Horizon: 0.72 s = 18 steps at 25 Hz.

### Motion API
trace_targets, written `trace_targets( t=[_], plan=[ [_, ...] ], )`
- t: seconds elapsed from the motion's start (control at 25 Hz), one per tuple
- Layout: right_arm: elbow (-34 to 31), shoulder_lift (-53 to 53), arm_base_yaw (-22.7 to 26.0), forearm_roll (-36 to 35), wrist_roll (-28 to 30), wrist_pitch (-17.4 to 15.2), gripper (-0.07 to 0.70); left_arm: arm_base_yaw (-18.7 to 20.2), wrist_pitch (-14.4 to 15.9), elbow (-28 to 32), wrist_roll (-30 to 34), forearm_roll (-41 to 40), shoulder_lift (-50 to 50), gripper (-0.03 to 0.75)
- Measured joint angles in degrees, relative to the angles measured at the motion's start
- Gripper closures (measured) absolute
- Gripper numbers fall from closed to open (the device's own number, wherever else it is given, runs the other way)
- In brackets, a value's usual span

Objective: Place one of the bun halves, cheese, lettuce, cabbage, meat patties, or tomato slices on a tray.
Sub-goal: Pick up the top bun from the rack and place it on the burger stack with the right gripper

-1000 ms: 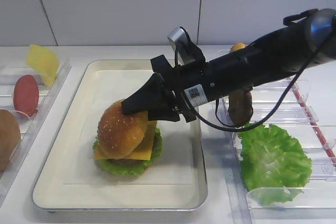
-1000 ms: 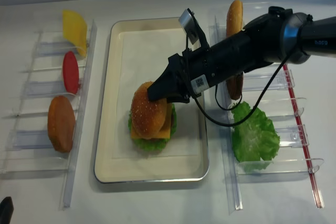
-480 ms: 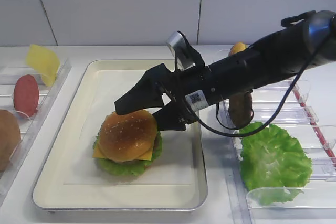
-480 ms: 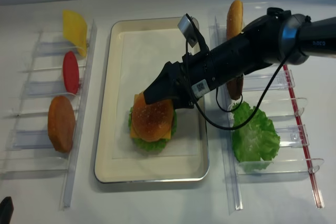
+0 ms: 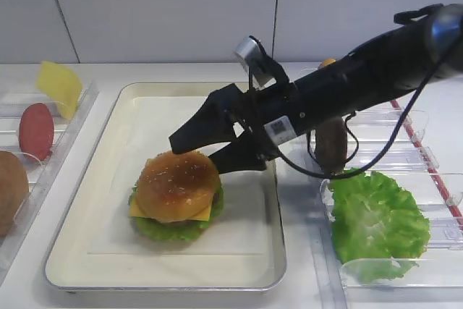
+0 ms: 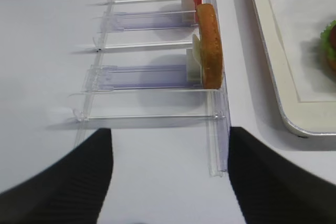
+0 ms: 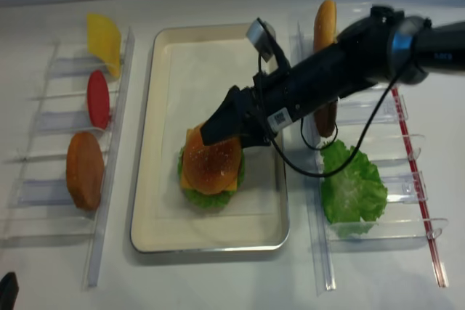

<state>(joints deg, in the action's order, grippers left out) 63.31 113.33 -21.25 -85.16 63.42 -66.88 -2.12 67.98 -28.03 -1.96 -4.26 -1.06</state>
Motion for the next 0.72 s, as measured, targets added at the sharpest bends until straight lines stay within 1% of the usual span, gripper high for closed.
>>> trace_targets(
  t=[0.2,0.44,0.64,0.72],
  plan=[
    [3.02,0.00,2.36,4.39,-3.36,-0.04,-0.017,0.00,0.00,0.00,0.00,0.00,0.00,0.242],
    [8.00,0.02,2.48,10.39,-7.06,-0.04,-0.017,0.00,0.00,0.00,0.00,0.00,0.00,0.242],
    [15.40,0.13,2.48,19.88,-13.85,-0.88,-0.017,0.00,0.00,0.00,0.00,0.00,0.00,0.242],
    [19.73,0.13,2.48,26.62,-17.90,-1.14,-0.018,0.00,0.00,0.00,0.00,0.00,0.00,0.242]
  ],
)
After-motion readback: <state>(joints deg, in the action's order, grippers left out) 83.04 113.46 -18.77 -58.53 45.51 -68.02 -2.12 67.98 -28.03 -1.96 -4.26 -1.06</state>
